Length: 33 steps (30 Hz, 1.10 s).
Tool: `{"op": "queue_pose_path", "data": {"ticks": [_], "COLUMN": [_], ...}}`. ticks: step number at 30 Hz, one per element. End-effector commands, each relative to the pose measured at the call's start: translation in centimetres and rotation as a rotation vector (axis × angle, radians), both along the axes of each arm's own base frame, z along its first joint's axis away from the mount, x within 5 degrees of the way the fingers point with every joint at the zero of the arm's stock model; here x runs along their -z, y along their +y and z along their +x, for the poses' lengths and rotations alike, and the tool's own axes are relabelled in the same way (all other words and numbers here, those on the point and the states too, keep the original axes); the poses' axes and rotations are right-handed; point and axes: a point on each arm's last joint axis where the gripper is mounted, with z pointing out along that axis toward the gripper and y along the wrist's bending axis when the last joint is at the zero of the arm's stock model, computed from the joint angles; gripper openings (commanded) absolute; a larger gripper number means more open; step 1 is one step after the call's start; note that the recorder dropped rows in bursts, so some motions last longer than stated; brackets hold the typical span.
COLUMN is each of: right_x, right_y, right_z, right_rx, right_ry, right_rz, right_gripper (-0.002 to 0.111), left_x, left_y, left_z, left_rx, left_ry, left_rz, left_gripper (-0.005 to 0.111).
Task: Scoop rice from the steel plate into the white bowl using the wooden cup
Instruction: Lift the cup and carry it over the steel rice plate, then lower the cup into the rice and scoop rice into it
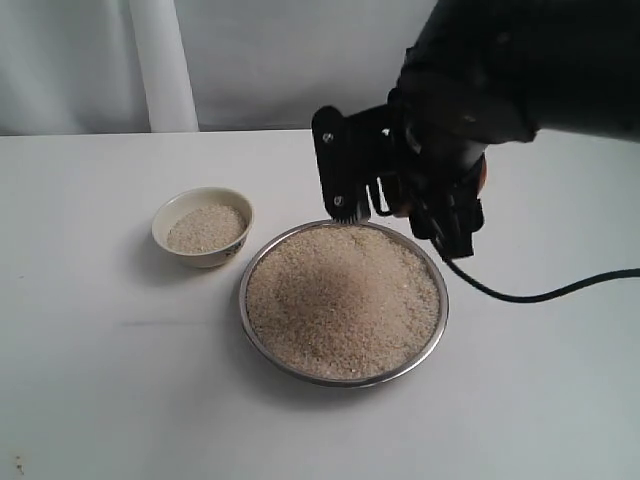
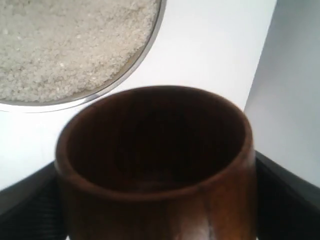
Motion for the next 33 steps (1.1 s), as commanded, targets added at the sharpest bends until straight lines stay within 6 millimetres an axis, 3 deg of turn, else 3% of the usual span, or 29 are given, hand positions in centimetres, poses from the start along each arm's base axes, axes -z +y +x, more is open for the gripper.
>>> {"op": "queue_pose_path", "data": {"ticks": [1, 12, 25, 33], "right_x": [2.4, 8.3, 9.3, 11.1], "right_y": [0.8, 1.8, 2.2, 2.4], "right_z": [1.1, 2.8, 3.0, 3.1], "right_rx": [-0.011, -0.050, -0.074, -0.080], "right_ry": [0.009, 0.075, 0.085, 0.121], "right_rz": [-0.099, -0.243, -0.237, -0.270], "right_gripper": [0.000, 0.000, 0.000, 0.000], "left_x": [0.0, 0.0, 0.0, 0.0], "left_y": [0.0, 0.0, 0.0, 0.0], "left_z": [0.1, 0.1, 0.1, 0.1], "left_rx": [0.002, 0.002, 0.002, 0.002], "left_ry": [0.001, 0.001, 0.001, 0.001], "left_rz": [-0.006, -0.006, -0.006, -0.006], "left_gripper": [0.000, 0.000, 0.000, 0.000]}}
